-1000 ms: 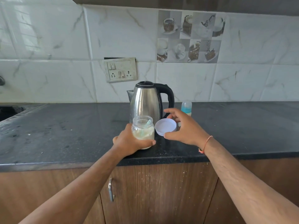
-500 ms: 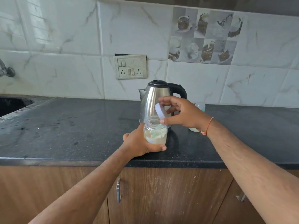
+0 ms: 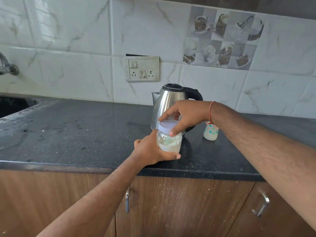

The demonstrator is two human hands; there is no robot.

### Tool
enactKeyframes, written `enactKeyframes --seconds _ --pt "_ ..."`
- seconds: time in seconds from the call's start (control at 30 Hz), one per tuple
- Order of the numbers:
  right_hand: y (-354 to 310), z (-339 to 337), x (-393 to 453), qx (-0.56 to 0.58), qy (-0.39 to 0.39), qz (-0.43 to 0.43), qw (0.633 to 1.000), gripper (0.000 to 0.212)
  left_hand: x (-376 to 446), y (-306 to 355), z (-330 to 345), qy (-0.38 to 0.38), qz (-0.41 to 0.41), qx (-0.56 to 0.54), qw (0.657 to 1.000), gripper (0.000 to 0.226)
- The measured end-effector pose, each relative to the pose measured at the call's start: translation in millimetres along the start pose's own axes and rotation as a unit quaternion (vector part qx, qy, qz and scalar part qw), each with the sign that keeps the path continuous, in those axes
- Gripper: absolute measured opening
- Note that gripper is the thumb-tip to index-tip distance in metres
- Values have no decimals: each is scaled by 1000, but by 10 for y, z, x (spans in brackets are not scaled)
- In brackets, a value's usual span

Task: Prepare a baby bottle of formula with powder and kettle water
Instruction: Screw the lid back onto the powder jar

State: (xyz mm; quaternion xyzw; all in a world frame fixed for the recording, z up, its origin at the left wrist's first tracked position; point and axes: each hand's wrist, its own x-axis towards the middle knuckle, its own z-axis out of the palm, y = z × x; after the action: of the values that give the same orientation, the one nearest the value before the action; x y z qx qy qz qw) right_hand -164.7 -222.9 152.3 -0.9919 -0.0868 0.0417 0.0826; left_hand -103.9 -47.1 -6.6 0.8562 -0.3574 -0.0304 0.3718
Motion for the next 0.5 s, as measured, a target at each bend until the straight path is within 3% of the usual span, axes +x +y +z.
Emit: enactKeyframes --seconds 0.33,0.4,0.5 --pt "-117 56 -69 -34 45 30 998 60 12 -25 19 7 -13 11 1000 112" --pt "-138 103 -85 -68 59 42 995 68 13 -28 22 11 -14 8 1000 111" --pt "-152 166 -120 -127 70 71 987 100 7 -18 20 13 -11 5 1000 112"
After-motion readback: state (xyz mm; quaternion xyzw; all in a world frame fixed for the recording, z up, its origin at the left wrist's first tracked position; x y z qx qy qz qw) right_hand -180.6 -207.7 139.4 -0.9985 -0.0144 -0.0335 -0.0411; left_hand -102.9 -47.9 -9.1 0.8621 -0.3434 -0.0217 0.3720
